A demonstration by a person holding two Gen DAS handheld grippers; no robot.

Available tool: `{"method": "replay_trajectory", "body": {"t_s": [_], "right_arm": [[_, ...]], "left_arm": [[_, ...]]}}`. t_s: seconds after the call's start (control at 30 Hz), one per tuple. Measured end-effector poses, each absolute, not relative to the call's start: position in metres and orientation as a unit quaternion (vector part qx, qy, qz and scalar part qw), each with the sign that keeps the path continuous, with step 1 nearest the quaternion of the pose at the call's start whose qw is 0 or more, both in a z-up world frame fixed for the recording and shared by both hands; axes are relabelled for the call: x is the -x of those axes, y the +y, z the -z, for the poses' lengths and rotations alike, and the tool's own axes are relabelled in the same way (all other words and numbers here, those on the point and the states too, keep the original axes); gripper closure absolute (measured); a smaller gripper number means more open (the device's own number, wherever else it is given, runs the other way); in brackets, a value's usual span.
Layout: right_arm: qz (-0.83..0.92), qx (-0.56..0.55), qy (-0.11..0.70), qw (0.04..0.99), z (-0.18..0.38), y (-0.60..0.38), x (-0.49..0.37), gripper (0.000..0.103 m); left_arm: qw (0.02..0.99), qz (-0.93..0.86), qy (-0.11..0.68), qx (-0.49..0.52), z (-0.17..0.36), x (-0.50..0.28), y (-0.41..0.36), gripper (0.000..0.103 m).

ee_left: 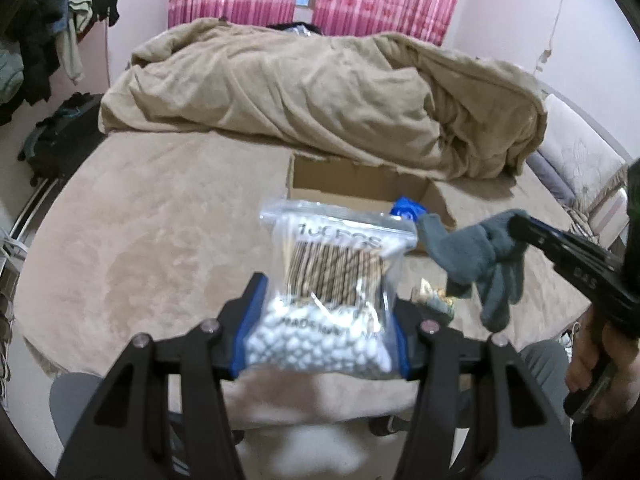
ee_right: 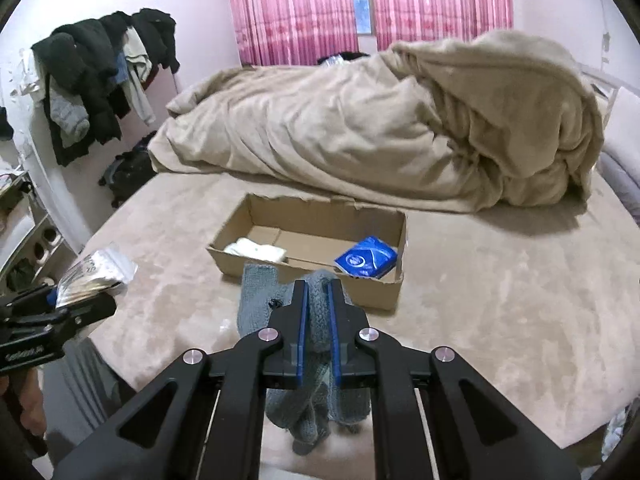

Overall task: Organize objects
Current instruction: 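Lower the swab bag into the box with the left gripper while the right releases the gloves there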

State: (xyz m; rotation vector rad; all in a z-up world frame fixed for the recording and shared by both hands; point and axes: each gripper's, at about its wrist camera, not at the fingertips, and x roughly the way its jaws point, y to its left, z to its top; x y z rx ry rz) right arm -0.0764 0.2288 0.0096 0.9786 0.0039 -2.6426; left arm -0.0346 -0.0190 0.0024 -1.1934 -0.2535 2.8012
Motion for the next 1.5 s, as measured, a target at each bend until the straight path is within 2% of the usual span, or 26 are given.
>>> {"method": "replay_trajectory", "body": {"t_s": [0.3,0.6,1.0,1.3,1.4,1.5], "right_arm": [[0.938,-0.303,0.005,0.171,-0.05,0.22,0.069,0.093],[0.946,-0.278,-0.002,0.168,-0.058,0.219,0.124,0.093],[0.931,-0.319,-0.023,0.176,0.006,0.208,0.214,0.093],[0.911,-0.364,-0.061,0.184,0.071,0.201,0.259,0.093],[0.904,-0.383,-0.058,0.18,0.094,0.194,0.265,0.093],[0.903,-0.394,-0.044,0.167,0.11,0.191,0.265,0.092]], "left_arm": [[0.049,-0.922,-0.093,0.374,-0.021,0.068,-0.019,0.048],[0.045,-0.93,-0.087,0.355,-0.025,0.137,-0.013,0.048],[0.035,-0.908,-0.097,0.405,0.045,0.224,-0.002,0.048],[0.046,-0.891,-0.077,0.445,0.097,0.258,0.014,0.047],[0.057,-0.88,-0.095,0.463,0.11,0.264,0.015,0.046],[0.05,-0.881,-0.077,0.464,0.114,0.266,0.023,0.043]]}}
